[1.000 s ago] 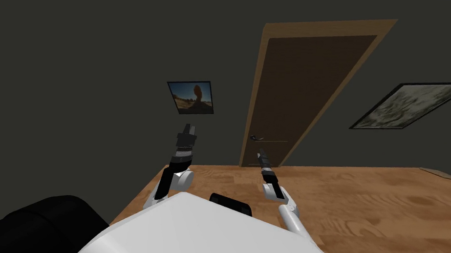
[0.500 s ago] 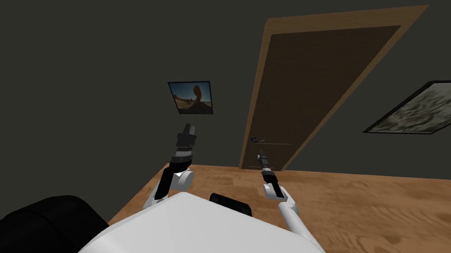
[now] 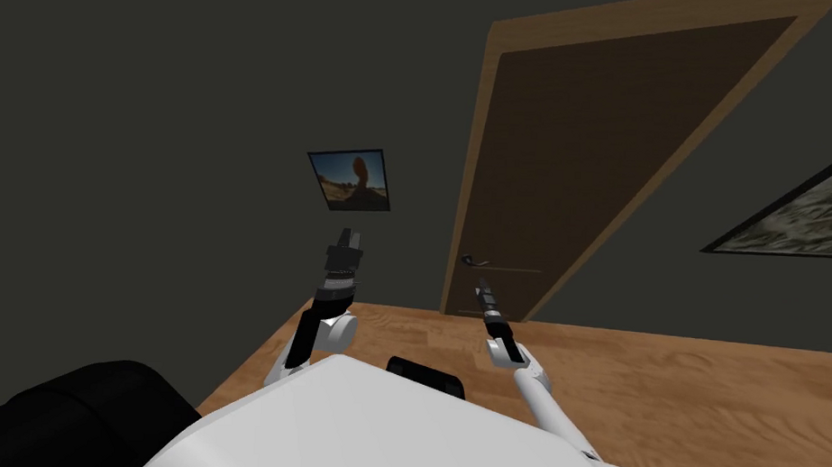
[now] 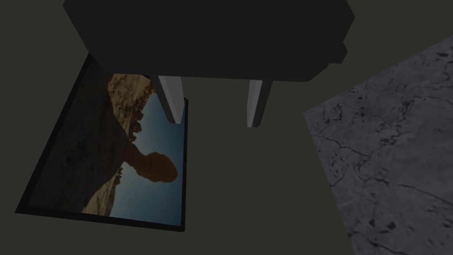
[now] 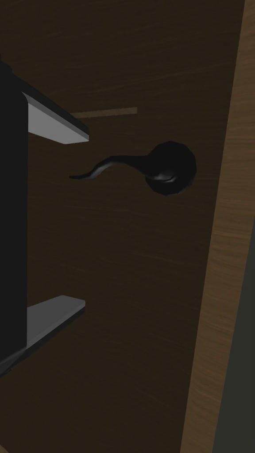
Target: Pull the door open
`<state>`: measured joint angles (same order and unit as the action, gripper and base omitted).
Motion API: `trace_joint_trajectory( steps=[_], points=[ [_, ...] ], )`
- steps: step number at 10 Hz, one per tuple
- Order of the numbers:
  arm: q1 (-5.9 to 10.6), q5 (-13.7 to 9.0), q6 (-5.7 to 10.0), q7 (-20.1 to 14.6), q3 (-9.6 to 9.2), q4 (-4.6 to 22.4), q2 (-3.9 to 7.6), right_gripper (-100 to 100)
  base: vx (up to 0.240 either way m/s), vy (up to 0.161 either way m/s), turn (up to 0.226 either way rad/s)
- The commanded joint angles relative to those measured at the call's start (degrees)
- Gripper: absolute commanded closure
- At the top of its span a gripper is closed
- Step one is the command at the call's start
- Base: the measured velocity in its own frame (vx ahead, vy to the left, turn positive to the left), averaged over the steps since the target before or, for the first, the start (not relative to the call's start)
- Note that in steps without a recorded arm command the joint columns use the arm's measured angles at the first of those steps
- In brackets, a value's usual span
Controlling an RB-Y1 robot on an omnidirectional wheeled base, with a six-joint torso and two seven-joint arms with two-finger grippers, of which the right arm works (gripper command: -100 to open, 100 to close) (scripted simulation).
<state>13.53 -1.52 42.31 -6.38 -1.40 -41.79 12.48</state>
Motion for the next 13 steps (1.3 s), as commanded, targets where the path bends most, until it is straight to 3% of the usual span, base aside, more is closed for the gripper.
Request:
trace_joint_trajectory(
  steps=[1, 11, 13],
  points=[
    [1.19, -0.1, 0.26, -0.2, 0.00, 2.6, 0.28, -100, 0.044, -0.082, 0.070],
    [7.09, -0.5, 1.47, -1.3, -0.01, 15.6, 1.66, -100, 0.048, -0.078, 0.065],
    [6.92, -0.5, 1.28, -1.3, -0.02, 15.2, 1.66, -100, 0.029, -0.045, 0.008]
  ],
)
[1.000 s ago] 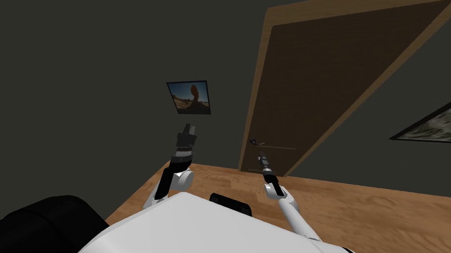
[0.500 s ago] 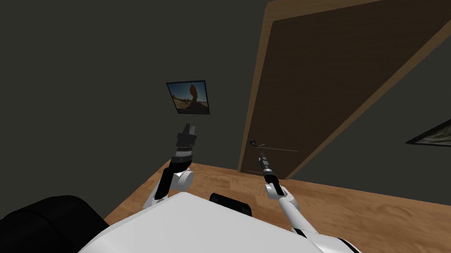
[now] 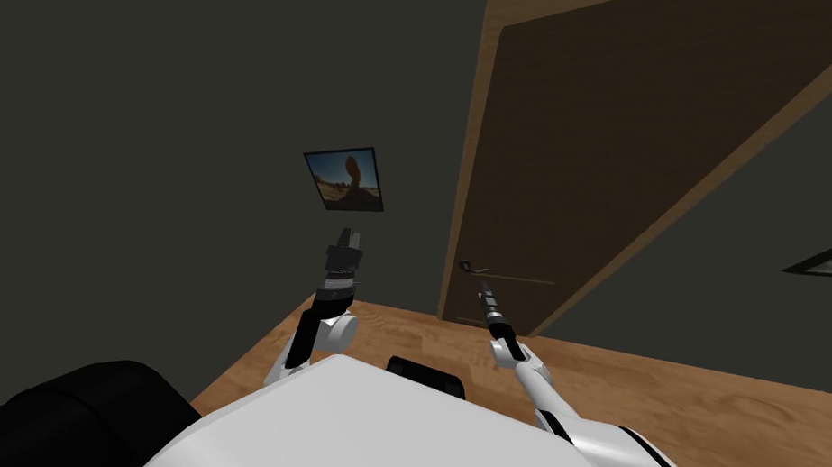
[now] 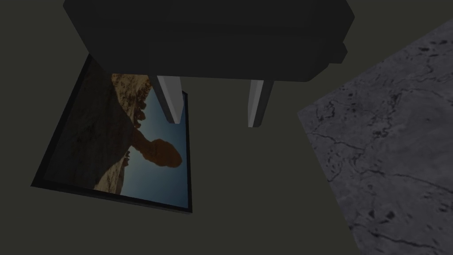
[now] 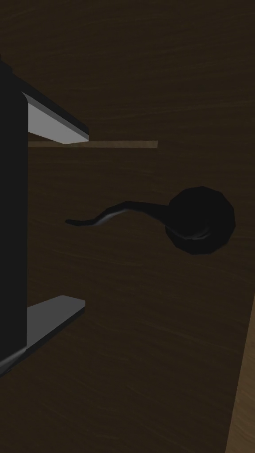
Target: Pull the door open
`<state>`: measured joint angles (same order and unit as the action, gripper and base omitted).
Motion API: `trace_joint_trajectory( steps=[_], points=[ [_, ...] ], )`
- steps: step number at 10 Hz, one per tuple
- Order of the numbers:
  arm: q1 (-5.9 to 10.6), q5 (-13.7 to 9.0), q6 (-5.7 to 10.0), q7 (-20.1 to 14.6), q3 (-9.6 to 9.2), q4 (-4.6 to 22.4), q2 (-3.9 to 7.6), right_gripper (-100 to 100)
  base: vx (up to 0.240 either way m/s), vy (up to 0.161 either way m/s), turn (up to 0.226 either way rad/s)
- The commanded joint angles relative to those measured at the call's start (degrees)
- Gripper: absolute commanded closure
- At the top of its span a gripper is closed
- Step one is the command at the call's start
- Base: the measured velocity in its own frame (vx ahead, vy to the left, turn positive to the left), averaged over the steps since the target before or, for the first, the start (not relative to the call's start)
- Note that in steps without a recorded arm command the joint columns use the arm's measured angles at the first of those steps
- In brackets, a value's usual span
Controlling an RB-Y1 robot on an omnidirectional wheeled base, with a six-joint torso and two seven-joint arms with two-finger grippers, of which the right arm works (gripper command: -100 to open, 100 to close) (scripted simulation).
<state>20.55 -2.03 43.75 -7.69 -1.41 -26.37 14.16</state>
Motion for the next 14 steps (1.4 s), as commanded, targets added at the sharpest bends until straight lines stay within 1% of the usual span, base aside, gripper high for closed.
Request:
trace_joint_trajectory(
  steps=[1, 2, 5, 6, 7, 8, 9, 10, 11, 12, 13, 14],
  points=[
    [-0.78, -0.4, 0.68, -1.0, 0.40, 0.4, 1.37, -100, 0.112, 0.051, 0.148],
    [-1.38, -0.6, 1.21, -1.8, 0.72, 0.6, 2.43, -100, 0.176, 0.104, 0.214],
    [-1.38, -0.6, 1.21, -1.8, 0.72, 0.6, 2.43, -100, 0.073, 0.046, 0.003],
    [-2.47, -1.1, 2.16, -3.2, 1.28, 1.1, 4.34, -100, 0.097, 0.045, 0.225],
    [-2.85, -1.3, 2.49, -3.7, 1.47, 1.3, 5.01, -100, 0.155, 0.056, 0.152],
    [-3.60, -1.6, 3.14, -4.7, 1.86, 1.7, 6.33, -100, 0.176, 0.061, 0.173],
    [-3.60, -1.6, 3.14, -4.7, 1.86, 1.7, 6.33, -100, 0.129, 0.035, 0.070],
    [-4.61, -2.1, 4.03, -6.0, 2.39, 2.1, 8.11, -100, 0.151, 0.036, 0.164],
    [-5.12, -2.3, 4.48, -6.6, 2.65, 2.3, 9.01, -100, 0.195, 0.047, 0.199],
    [-5.47, -2.5, 4.78, -7.1, 2.83, 2.5, 9.63, -100, 0.196, 0.033, 0.095],
    [-4.22, -2.3, 4.67, -6.5, 2.71, 3.7, 8.94, -100, 0.085, 0.011, 0.013],
    [-4.22, -2.3, 4.67, -6.5, 2.71, 3.7, 8.94, 100, -0.011, -0.001, -0.009]
  ],
)
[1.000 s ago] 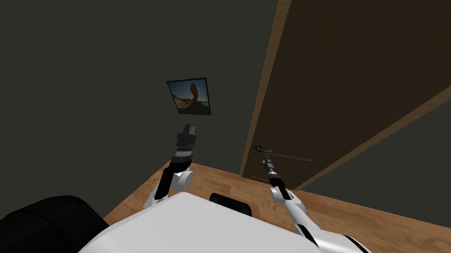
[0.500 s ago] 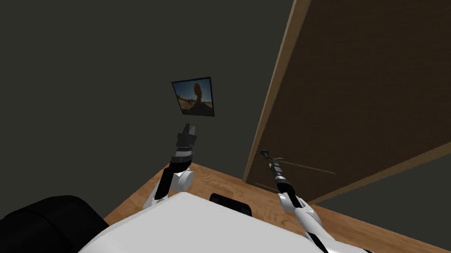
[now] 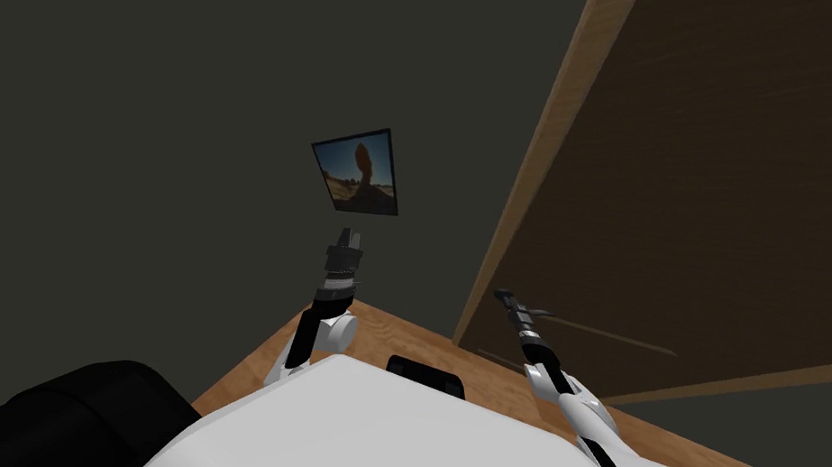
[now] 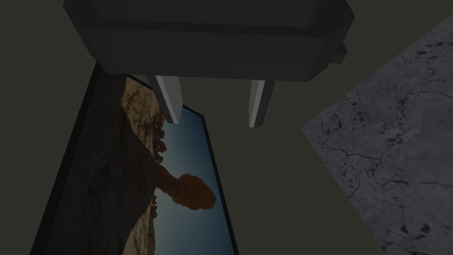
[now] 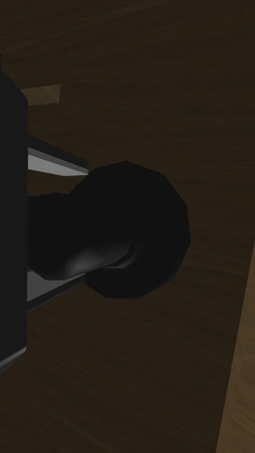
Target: Pull the door open
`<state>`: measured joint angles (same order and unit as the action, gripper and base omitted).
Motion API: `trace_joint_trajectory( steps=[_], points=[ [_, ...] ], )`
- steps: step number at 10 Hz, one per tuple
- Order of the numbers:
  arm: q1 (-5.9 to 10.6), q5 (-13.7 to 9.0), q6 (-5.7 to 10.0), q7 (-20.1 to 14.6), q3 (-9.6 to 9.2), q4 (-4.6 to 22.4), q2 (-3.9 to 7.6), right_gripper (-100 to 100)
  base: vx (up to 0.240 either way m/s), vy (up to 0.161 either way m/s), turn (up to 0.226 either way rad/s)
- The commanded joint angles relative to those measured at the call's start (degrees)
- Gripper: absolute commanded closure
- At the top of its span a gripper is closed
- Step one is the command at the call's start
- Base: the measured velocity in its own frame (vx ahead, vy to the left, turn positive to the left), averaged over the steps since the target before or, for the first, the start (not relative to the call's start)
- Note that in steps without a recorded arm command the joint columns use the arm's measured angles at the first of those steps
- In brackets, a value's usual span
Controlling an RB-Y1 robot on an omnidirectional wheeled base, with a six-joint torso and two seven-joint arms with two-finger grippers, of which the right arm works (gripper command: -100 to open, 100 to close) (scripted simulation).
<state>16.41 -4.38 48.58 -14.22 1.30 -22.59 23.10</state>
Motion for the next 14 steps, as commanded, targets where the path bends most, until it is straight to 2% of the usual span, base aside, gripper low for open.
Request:
trace_joint_trajectory(
  steps=[1, 5, 7, 14],
  points=[
    [-0.07, 0.0, -0.16, 0.0, -0.01, -0.1, 0.00, 100, -0.031, -0.004, -0.007],
    [-0.07, 0.0, -0.16, 0.0, -0.01, -0.1, 0.00, 100, -0.013, -0.002, 0.004],
    [-0.54, 0.6, 0.74, -1.1, -0.94, -0.2, 0.49, 100, -0.124, -0.050, 0.077],
    [-2.87, 3.4, 5.49, -6.7, -5.33, -0.8, 3.48, 100, -0.196, -0.078, 0.092]
  ],
)
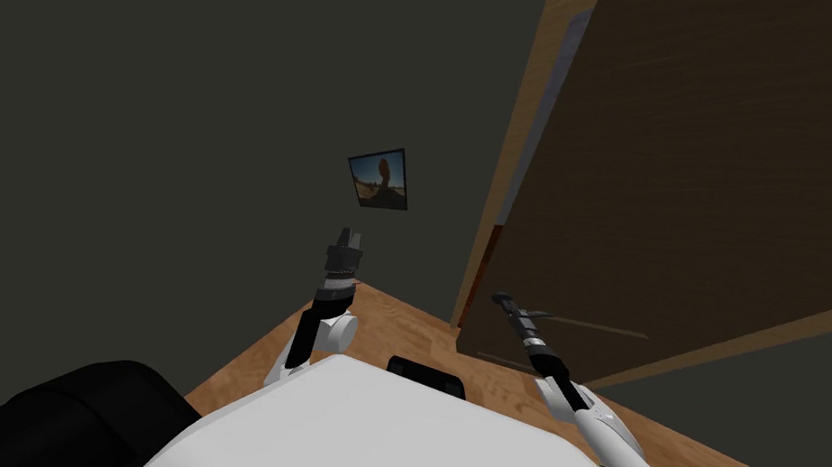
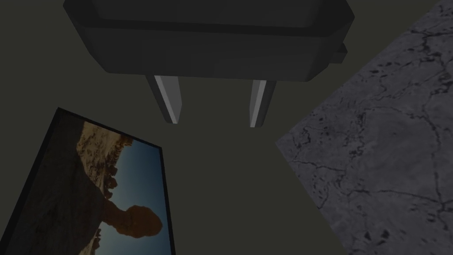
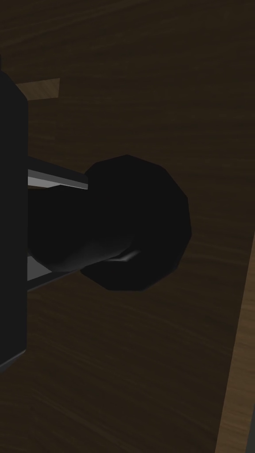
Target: Pull the door open
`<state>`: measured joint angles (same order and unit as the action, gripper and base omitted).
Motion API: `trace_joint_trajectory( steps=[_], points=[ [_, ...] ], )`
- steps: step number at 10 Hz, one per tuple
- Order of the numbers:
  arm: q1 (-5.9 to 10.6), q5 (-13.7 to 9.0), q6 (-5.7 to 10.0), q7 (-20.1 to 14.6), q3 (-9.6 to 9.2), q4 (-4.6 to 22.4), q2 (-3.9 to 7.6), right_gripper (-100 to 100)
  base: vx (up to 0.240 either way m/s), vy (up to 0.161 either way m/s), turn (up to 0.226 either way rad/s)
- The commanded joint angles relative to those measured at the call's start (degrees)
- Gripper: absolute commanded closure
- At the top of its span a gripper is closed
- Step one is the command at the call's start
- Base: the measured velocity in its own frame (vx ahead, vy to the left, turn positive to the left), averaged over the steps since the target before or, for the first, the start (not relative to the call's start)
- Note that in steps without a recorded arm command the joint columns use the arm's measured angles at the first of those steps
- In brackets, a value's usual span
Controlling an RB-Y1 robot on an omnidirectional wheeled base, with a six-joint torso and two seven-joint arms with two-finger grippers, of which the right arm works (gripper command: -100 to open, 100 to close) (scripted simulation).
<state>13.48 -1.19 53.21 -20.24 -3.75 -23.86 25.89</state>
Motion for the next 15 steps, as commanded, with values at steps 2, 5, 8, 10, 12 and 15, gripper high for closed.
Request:
trace_joint_trajectory(
  steps=[2, 5, 8, 10, 12, 15],
  points=[
    [0.20, 0.4, 1.04, -0.7, -0.55, 0.7, 0.40, 100, -0.171, -0.060, 0.056],
    [-1.37, 1.5, 4.30, -3.1, -2.25, 0.7, 2.02, 100, -0.207, -0.071, 0.116],
    [-2.34, 2.2, 6.24, -4.5, -3.25, 0.7, 3.14, 100, -0.148, -0.094, 0.091],
    [-3.19, 2.8, 7.94, -5.7, -4.12, 0.6, 4.12, 100, -0.197, -0.109, 0.106],
    [-2.83, 3.2, 9.12, -6.2, -4.78, 1.8, 3.85, 100, -0.135, -0.086, 0.077],
    [-4.69, 3.4, 13.21, -7.5, -5.57, 2.9, 5.47, 100, -0.216, -0.107, 0.219]
  ],
)
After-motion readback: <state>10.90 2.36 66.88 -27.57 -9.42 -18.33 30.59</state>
